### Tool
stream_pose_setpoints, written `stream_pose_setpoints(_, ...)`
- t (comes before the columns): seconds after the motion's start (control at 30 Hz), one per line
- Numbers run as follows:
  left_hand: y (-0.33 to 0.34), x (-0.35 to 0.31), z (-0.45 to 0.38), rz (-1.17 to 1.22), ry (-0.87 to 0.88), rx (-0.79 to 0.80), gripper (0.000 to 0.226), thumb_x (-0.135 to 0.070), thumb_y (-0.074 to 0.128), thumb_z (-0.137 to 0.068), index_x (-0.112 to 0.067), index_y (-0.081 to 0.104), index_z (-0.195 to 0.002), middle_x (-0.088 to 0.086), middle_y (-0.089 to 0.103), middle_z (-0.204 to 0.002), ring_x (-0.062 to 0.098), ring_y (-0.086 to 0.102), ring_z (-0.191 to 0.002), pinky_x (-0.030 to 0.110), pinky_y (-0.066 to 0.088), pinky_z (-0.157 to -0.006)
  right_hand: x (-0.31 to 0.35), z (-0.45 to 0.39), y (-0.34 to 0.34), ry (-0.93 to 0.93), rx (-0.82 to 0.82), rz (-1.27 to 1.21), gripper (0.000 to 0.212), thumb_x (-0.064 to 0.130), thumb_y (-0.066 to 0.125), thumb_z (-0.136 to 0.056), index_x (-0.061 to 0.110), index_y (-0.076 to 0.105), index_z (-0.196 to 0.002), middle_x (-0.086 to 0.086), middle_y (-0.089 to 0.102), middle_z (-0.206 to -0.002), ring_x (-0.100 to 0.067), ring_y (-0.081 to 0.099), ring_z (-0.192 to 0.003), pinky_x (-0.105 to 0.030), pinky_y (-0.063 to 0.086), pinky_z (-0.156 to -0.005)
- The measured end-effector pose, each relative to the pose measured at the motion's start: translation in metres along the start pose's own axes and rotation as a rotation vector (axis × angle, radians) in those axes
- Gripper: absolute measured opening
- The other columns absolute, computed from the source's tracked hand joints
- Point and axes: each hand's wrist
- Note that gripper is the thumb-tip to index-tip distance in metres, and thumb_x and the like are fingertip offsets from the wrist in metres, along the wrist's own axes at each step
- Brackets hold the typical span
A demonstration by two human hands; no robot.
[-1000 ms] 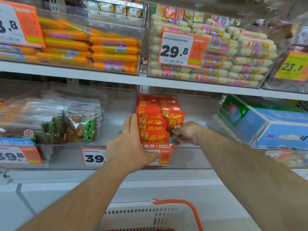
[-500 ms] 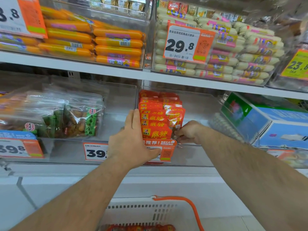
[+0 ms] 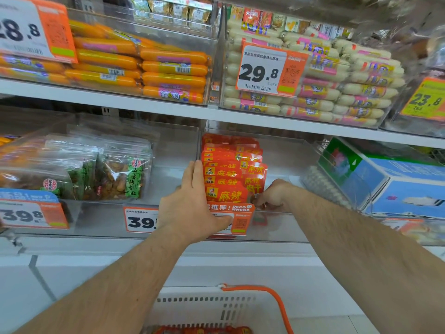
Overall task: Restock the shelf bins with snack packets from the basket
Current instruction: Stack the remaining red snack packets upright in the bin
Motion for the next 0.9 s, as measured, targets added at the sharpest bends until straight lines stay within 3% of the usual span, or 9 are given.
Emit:
stream_pose_setpoints(0.13,0.001,0.000,-0.001,0.011,-0.001,0.014,0.132,-0.081,0.068,-0.059,-0.023,-0.010,-0.150,-0.007,0.006,-0.162,0.017,0.050,-0.128,0.039,0.049,-0.094,0.001,0.002,-0.001,0.002,0.032,0.029,0.033,0.029,0.086,-0.072,0.008,0.067,-0.089,-0.009,0.071,-0.096,-0.023,0.069,-0.089,-0.037,0.056,-0.088)
stream_pose_setpoints(0.23,0.003,0.001,-0.002,0.018,-0.004,0.021,0.132,-0.080,0.069,-0.058,-0.024,-0.009,-0.150,-0.007,0.008,-0.161,0.017,0.051,-0.126,0.039,0.049,-0.094,0.004,0.005,-0.003,0.015,0.027,-0.026,0.028,0.022,0.084,-0.075,0.007,0.062,-0.084,-0.010,0.068,-0.091,-0.020,0.067,-0.075,-0.031,0.057,-0.067)
stream_pose_setpoints(0.33,0.004,0.002,-0.004,0.056,-0.001,0.046,0.130,-0.081,0.069,-0.058,-0.026,-0.007,-0.149,-0.007,0.013,-0.160,0.018,0.052,-0.126,0.042,0.050,-0.094,0.013,0.017,-0.013,-0.027,-0.163,-0.064,0.027,0.025,0.076,-0.083,0.009,0.054,-0.079,-0.008,0.064,-0.084,-0.019,0.062,-0.070,-0.029,0.052,-0.060)
stream_pose_setpoints(0.43,-0.002,0.002,-0.005,0.115,-0.014,0.113,0.132,-0.080,0.069,-0.059,-0.028,-0.011,-0.151,-0.005,0.001,-0.162,0.023,0.039,-0.138,0.045,0.043,-0.103,0.023,0.045,-0.019,-0.221,-0.444,0.018,0.016,0.025,0.065,-0.088,0.017,0.052,-0.088,-0.003,0.061,-0.091,-0.020,0.057,-0.080,-0.030,0.048,-0.066)
stream_pose_setpoints(0.5,-0.012,0.001,0.003,0.139,0.094,0.055,0.131,-0.073,0.071,-0.061,-0.024,-0.008,-0.153,-0.006,-0.010,-0.160,0.028,0.024,-0.145,0.046,0.036,-0.110,0.026,0.072,-0.014,-0.439,-0.621,-0.035,0.012,0.020,0.062,-0.087,0.022,0.050,-0.088,0.000,0.060,-0.091,-0.023,0.058,-0.086,-0.035,0.050,-0.073)
stream_pose_setpoints(0.6,-0.028,0.005,0.032,0.100,0.481,-0.251,0.096,-0.059,0.065,-0.066,-0.011,0.030,-0.142,0.010,0.026,-0.145,0.036,0.045,-0.126,0.045,0.044,-0.101,0.020,0.114,0.008,-0.878,-0.852,-0.146,0.009,0.013,0.061,-0.077,0.018,0.054,-0.080,0.002,0.055,-0.079,-0.018,0.053,-0.073,-0.032,0.044,-0.067)
stream_pose_setpoints(0.67,-0.027,0.016,0.064,0.066,0.560,-0.197,0.075,-0.054,0.058,-0.068,-0.012,0.042,-0.128,0.012,0.044,-0.127,0.033,0.054,-0.111,0.043,0.049,-0.091,0.010,0.137,0.034,-1.025,-0.809,-0.217,0.005,0.012,0.060,-0.074,0.012,0.057,-0.078,0.004,0.052,-0.076,-0.011,0.047,-0.066,-0.023,0.039,-0.062)
stream_pose_setpoints(0.8,-0.006,0.046,0.112,-0.129,0.419,0.437,0.070,-0.049,0.061,-0.081,-0.023,0.033,-0.139,0.000,0.042,-0.135,0.025,0.050,-0.120,0.038,0.043,-0.096,-0.021,0.152,0.109,-1.046,-0.495,-0.138,0.011,0.020,0.052,-0.076,0.011,0.058,-0.075,0.001,0.054,-0.071,-0.016,0.052,-0.064,-0.031,0.044,-0.058)
stream_pose_setpoints(0.9,0.011,0.062,0.128,-0.082,0.301,0.676,0.069,-0.041,0.064,-0.084,-0.029,0.029,-0.143,-0.004,0.042,-0.139,0.019,0.051,-0.119,0.037,0.045,-0.097,-0.050,0.143,0.167,-0.903,-0.109,0.125,0.006,0.019,0.057,-0.079,0.013,0.060,-0.081,-0.002,0.057,-0.076,-0.029,0.058,-0.069,-0.038,0.049,-0.061)
Point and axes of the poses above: each hand's wrist, its own z-axis away from the middle knuckle, its own y-axis out of the palm, x = y × z
